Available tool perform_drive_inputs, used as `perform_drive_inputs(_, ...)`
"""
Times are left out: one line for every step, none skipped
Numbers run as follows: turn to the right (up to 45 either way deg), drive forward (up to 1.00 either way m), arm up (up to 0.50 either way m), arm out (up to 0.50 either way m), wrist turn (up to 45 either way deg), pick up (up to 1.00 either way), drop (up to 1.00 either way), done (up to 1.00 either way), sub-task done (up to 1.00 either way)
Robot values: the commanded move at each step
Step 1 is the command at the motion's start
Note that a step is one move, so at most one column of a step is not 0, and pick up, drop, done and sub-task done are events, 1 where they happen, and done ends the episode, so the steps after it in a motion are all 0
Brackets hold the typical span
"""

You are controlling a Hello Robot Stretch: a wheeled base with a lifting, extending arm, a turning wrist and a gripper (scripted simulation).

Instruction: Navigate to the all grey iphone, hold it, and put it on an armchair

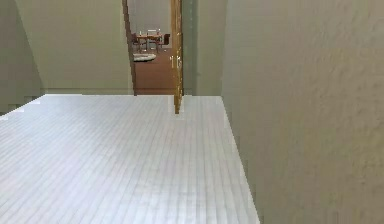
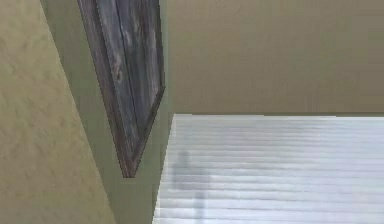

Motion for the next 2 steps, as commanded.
perform_drive_inputs(0.0,0.05,0.00,0.00,0.0,0.00,0.00,0.00,0.00)
perform_drive_inputs(-15.0,0.00,0.00,0.00,0.0,0.00,0.00,0.00,0.00)
